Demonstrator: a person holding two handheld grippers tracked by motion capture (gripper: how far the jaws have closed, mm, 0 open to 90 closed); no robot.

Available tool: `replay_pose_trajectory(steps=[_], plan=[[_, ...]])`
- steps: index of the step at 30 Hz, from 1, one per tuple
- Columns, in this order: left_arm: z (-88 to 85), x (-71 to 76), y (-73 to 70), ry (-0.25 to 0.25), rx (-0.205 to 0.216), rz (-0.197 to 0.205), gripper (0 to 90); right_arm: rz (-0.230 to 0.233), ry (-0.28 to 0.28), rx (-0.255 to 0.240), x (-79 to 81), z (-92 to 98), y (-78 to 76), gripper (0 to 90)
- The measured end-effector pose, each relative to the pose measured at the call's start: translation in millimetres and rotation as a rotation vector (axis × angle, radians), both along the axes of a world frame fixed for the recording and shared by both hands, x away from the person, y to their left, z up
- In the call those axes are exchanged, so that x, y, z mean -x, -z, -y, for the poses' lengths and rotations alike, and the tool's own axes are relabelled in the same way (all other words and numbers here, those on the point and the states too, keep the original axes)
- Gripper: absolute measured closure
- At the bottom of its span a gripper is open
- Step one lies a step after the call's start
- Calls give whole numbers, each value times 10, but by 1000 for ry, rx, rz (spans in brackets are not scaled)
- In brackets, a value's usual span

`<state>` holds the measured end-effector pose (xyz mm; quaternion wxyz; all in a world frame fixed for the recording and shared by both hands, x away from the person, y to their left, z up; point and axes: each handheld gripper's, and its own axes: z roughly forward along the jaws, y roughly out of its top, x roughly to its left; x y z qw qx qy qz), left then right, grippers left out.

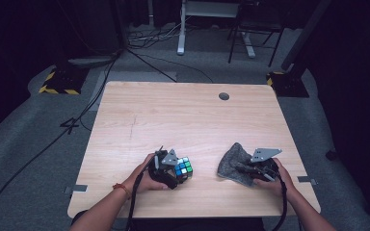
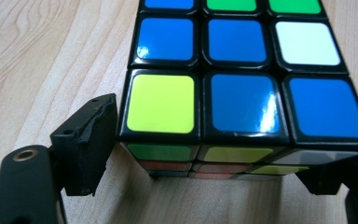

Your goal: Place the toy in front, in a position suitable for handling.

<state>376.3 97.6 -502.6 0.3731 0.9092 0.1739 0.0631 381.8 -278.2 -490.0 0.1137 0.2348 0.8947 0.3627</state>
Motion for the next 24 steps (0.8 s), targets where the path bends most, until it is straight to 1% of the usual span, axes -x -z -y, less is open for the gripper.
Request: replay_pose_trajectory(steps=[2, 3, 6, 11, 17, 21, 23, 24], plan=[[-17, -11, -5, -11, 10, 5, 311, -10, -9, -6, -16, -8, -2, 774], [-18, -12, -4, -14, 14, -1, 334, -13, -12, -7, -26, -11, -2, 773], [-22, -18, -6, -5, 9, 2, 335, -18, -18, -15, -49, -25, 3, 772], [-22, -38, -5, 16, 13, 4, 338, -21, -20, -16, -58, -33, 5, 772], [-23, -40, -6, 20, 12, 5, 339, -16, -19, -11, -57, -36, 1, 773], [-19, -38, -12, 34, 5, 6, 340, -16, -19, -15, -57, -38, 2, 774], [-6, -28, -15, 37, 4, 4, 340, -12, -22, -17, -55, -42, -2, 778], [3, -22, -17, 47, 6, -4, 340, -11, -23, -19, -54, -44, -4, 780]])
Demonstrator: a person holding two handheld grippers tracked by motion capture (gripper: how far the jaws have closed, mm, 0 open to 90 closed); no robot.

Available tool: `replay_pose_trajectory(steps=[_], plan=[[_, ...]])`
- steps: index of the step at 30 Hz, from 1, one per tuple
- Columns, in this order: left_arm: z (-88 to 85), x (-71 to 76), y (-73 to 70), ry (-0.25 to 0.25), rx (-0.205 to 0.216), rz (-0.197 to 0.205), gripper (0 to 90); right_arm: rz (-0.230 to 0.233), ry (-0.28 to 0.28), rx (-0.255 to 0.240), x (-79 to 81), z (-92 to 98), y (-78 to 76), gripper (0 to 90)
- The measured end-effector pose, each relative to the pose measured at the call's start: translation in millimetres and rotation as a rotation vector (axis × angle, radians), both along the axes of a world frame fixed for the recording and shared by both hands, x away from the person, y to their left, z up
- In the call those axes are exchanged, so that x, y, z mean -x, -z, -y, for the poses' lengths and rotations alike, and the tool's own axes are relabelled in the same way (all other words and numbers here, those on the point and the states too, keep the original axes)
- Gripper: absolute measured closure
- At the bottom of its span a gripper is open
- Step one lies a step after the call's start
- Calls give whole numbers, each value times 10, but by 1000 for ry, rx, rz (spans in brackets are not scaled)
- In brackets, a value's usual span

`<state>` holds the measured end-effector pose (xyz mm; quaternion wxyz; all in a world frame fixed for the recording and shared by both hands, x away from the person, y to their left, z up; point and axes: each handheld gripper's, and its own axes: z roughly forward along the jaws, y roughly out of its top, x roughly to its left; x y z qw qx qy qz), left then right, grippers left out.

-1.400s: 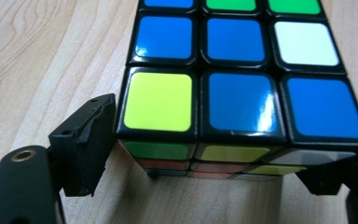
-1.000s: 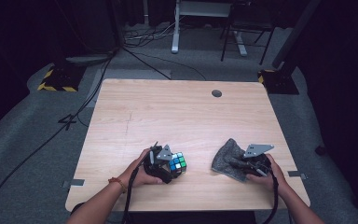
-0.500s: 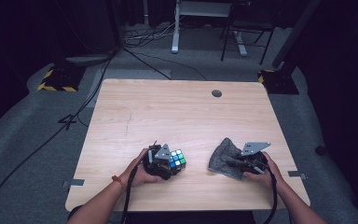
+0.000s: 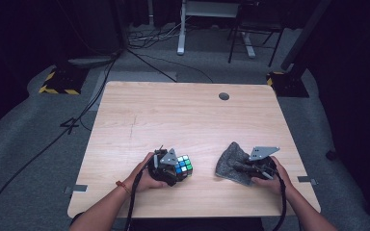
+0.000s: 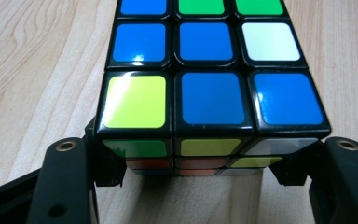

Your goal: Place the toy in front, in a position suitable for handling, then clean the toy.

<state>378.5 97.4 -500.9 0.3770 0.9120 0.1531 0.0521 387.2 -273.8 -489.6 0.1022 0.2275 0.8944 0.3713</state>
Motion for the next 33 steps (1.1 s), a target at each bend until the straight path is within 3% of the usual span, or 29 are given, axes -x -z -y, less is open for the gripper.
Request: replay_pose_trajectory(steps=[8, 18, 26, 33], plan=[[73, 11, -43, 41, -17, -19, 340, 24, -13, -29, 32, -14, -81, 787], [119, -46, -165, 46, -10, 16, 340, 44, -12, -63, 47, 1, -173, 786], [284, -89, -259, 68, -28, 38, 340, 83, -26, -108, 62, -32, -343, 786], [390, -97, -291, 90, -46, 43, 340, 130, -81, -117, 108, -217, -543, 786]])
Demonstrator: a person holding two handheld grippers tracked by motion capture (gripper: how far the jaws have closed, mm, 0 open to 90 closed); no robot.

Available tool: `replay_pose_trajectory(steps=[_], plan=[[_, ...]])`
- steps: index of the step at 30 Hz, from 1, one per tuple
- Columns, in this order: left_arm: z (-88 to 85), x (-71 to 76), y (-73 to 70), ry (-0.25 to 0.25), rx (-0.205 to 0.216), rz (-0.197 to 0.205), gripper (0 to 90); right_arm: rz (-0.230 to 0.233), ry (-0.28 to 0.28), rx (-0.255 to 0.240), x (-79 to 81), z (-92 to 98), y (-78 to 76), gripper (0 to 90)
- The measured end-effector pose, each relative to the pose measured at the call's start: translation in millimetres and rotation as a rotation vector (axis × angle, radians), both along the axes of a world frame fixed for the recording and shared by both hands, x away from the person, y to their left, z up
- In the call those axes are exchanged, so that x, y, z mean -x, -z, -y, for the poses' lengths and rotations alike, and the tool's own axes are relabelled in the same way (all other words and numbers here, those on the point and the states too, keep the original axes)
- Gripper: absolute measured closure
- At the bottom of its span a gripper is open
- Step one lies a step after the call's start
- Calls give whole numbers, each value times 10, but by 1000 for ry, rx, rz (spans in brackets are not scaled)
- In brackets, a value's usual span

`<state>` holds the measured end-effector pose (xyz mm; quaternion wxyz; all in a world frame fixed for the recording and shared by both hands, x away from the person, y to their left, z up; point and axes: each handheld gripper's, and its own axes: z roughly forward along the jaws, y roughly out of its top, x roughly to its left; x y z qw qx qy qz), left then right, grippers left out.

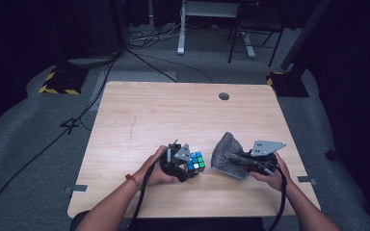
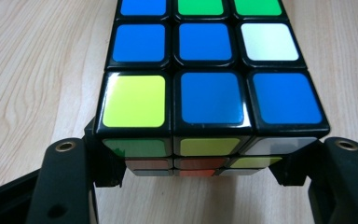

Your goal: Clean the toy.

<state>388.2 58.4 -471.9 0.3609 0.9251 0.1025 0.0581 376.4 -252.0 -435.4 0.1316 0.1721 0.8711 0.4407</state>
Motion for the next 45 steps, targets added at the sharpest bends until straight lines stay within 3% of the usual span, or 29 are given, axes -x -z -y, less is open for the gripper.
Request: replay_pose_trajectory(steps=[10, 13, 15, 18, 25, 32, 35, 38, 45], plan=[[160, -55, -25, 26, -21, 2, 340, 15, -81, -12, -11, -348, -200, 785], [191, -62, -87, 24, 5, 9, 340, 7, -106, 9, -8, -474, -197, 785], [211, -62, -108, 31, -4, 23, 340, 6, -118, 22, -5, -544, -185, 785], [200, -73, -85, 30, 7, -14, 340, 5, -124, 23, -14, -589, -195, 783], [266, -26, -71, 43, -37, 20, 340, 16, -144, 33, 9, -717, -166, 781], [231, -6, -79, 31, -47, 32, 341, 35, -87, 55, -32, -668, -141, 783], [202, -2, -99, 36, -30, 33, 341, 44, -49, 76, -67, -595, -117, 784], [179, 15, -127, 36, -17, 38, 341, 26, -29, 65, -91, -510, -89, 784], [127, 32, -175, 29, -12, 50, 341, 23, -28, 59, -41, -411, -52, 785]])
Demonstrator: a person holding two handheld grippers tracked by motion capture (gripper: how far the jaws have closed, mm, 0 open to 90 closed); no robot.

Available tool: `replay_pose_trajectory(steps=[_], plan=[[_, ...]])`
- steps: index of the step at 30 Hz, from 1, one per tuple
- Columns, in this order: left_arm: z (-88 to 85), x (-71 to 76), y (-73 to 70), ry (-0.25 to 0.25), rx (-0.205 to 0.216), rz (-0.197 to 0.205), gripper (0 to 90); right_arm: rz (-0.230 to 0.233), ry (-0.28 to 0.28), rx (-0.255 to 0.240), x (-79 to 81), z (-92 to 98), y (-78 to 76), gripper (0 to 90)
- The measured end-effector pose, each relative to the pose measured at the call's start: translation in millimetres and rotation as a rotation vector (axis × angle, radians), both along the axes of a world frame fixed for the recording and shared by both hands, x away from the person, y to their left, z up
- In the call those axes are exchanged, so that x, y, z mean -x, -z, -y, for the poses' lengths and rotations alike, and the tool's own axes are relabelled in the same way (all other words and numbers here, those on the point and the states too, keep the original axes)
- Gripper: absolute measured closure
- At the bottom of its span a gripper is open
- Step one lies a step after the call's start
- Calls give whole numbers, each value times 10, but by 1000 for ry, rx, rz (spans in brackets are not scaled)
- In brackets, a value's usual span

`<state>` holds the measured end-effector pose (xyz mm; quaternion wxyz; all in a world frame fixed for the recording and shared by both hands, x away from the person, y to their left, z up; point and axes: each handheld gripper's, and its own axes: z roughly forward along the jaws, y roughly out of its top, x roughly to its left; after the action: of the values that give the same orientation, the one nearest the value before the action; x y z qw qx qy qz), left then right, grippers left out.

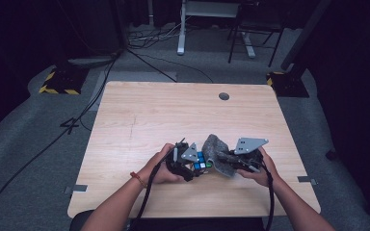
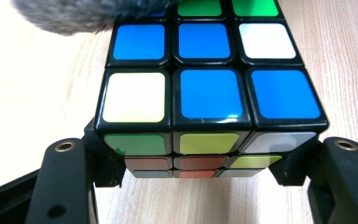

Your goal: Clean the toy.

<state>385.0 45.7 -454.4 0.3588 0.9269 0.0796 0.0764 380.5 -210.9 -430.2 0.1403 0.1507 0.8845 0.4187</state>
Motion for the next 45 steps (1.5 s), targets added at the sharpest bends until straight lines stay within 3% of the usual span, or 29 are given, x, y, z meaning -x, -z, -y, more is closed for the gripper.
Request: replay_pose_trajectory(steps=[9, 12, 17, 24, 28, 33, 43, 45], plan=[[71, 18, 13, 1, -25, 8, 341, 87, -71, -1, 166, -236, -153, 785], [123, 41, 18, 14, -26, 13, 340, 83, -96, -21, 182, -308, -185, 785], [156, 72, 15, 24, -40, 20, 341, 109, -110, 11, 218, -412, -186, 784], [147, 82, 14, 27, -51, 20, 341, 98, -46, 22, 111, -298, -159, 785], [108, 81, -23, 30, -28, 18, 341, 86, 9, 34, 42, -162, -115, 786], [49, 71, -65, 9, -3, 25, 341, 78, 16, 25, 66, -57, -98, 786], [67, 36, -34, -5, -16, 17, 341, 179, -79, 48, 314, -258, -200, 787], [96, 39, -21, 2, -15, 8, 341, 173, -106, 31, 333, -316, -211, 786]])
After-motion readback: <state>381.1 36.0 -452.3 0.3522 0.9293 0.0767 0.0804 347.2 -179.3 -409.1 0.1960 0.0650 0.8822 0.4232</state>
